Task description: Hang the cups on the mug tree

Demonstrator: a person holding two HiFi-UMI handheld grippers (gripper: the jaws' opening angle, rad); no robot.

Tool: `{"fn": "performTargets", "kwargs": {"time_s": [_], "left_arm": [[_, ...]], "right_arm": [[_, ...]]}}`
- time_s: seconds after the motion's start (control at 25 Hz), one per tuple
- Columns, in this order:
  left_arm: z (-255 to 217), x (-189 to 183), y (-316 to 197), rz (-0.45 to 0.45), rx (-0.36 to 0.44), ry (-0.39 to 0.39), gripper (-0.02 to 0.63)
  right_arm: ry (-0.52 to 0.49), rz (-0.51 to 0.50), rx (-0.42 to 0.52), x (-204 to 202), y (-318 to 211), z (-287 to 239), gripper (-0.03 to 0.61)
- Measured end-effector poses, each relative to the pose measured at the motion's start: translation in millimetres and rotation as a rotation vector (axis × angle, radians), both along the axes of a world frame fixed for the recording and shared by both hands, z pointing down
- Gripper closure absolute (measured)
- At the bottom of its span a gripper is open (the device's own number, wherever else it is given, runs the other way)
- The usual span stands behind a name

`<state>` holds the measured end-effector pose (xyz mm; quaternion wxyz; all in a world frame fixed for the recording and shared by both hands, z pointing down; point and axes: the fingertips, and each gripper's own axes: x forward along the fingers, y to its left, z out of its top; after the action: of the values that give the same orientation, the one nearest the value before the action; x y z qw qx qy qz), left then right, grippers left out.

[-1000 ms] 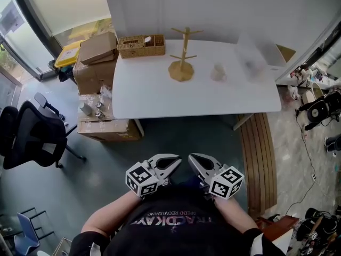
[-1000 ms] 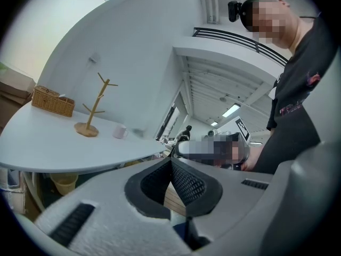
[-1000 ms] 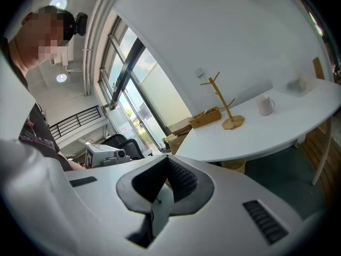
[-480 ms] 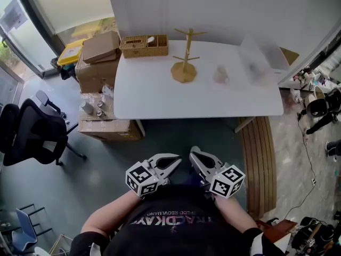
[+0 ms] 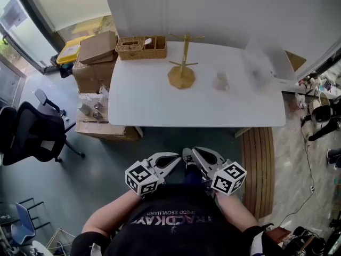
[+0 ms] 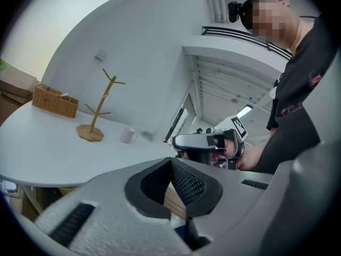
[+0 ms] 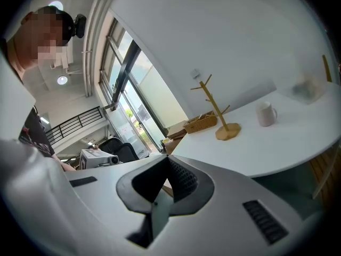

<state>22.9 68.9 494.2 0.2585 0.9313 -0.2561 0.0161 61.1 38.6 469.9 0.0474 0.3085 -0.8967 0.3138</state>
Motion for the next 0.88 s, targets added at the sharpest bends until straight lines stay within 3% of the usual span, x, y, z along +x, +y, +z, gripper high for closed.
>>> {"fn": "performTargets", "kwargs": {"time_s": [0.88], "left_arm": [[3.8, 70.1, -99.1, -0.006, -0.034, 0.003, 0.618]], "right_arm": [[0.022, 0.031, 0.007, 72.6, -118.8, 12.0, 0.569]]}}
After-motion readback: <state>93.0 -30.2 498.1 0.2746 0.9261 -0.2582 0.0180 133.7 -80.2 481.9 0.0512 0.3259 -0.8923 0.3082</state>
